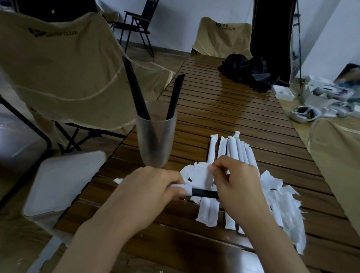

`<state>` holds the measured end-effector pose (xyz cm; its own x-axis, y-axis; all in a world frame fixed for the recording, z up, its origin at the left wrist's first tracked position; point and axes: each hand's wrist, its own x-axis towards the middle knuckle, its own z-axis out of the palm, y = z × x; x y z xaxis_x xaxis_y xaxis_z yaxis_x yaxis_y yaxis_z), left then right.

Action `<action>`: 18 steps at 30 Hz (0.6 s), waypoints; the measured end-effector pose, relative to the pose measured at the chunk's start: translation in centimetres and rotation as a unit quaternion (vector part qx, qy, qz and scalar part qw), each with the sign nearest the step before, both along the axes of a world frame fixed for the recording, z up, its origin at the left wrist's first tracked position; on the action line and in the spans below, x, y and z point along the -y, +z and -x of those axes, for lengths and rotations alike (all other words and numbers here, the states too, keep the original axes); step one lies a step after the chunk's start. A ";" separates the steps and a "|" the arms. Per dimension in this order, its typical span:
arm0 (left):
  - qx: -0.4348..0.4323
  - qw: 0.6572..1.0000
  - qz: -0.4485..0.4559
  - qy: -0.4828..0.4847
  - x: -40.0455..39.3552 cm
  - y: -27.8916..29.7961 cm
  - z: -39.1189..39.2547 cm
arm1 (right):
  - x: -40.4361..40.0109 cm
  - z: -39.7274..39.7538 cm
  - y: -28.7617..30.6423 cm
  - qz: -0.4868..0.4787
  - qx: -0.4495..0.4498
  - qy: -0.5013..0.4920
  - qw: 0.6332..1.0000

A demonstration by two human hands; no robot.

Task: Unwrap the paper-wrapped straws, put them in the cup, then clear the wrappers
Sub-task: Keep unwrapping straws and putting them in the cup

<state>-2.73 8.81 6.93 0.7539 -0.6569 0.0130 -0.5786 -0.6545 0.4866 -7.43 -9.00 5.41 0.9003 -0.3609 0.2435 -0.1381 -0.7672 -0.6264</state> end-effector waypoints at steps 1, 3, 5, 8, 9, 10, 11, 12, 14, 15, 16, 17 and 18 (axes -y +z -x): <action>0.010 1.000 0.006 0.004 -0.2 0.1 0.0 | -0.1 0.0 0.0 -0.006 0.000 -0.005 1.000; 0.036 0.999 0.014 0.008 -0.6 0.1 -0.1 | -0.2 -0.1 0.0 -0.022 0.006 -0.021 1.000; 0.047 0.999 0.016 0.007 -0.8 0.2 -0.3 | -0.3 -0.3 -0.2 -0.029 0.004 -0.034 0.999; 0.051 0.999 0.008 0.002 -1.1 0.3 -0.4 | 0.0 -0.4 -0.6 -0.010 -0.012 -0.064 0.998; 0.055 0.998 0.007 0.005 -1.3 0.3 -0.5 | 0.3 -0.4 -0.6 -0.010 -0.013 -0.078 0.997; 0.057 0.998 0.008 0.010 -1.5 0.3 -0.6 | 0.6 -0.4 -0.7 -0.015 -0.011 -0.087 0.996; 0.054 0.998 0.009 0.018 -1.7 0.2 -0.7 | 0.9 -0.3 -0.8 -0.019 -0.009 -0.091 0.996; 0.046 0.999 0.008 0.027 -2.0 0.2 -0.9 | 1.0 -0.3 -0.9 -0.019 -0.017 -0.089 0.996; 0.026 0.999 -0.002 0.042 -2.5 0.1 -1.1 | 0.8 -0.5 -1.2 -0.011 -0.062 -0.069 0.996; 0.016 0.999 -0.009 0.045 -2.7 -0.1 -1.2 | 0.6 -0.6 -1.4 -0.003 -0.097 -0.051 0.994; 0.009 0.999 -0.016 0.046 -2.9 -0.2 -1.3 | 0.2 -0.7 -1.5 0.016 -0.135 -0.032 0.990; 0.004 0.999 -0.020 0.045 -3.0 -0.3 -1.4 | 0.0 -0.8 -1.6 0.046 -0.169 -0.017 0.984; -0.001 0.999 -0.021 0.044 -3.1 -0.4 -1.6 | -0.3 -0.9 -1.5 0.081 -0.188 -0.010 0.979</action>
<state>-1.17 11.91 6.54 0.8085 -0.5883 -0.0142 -0.5176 -0.7224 0.4586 -6.54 -8.70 3.93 0.9307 -0.3626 -0.0481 -0.3507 -0.8472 -0.3992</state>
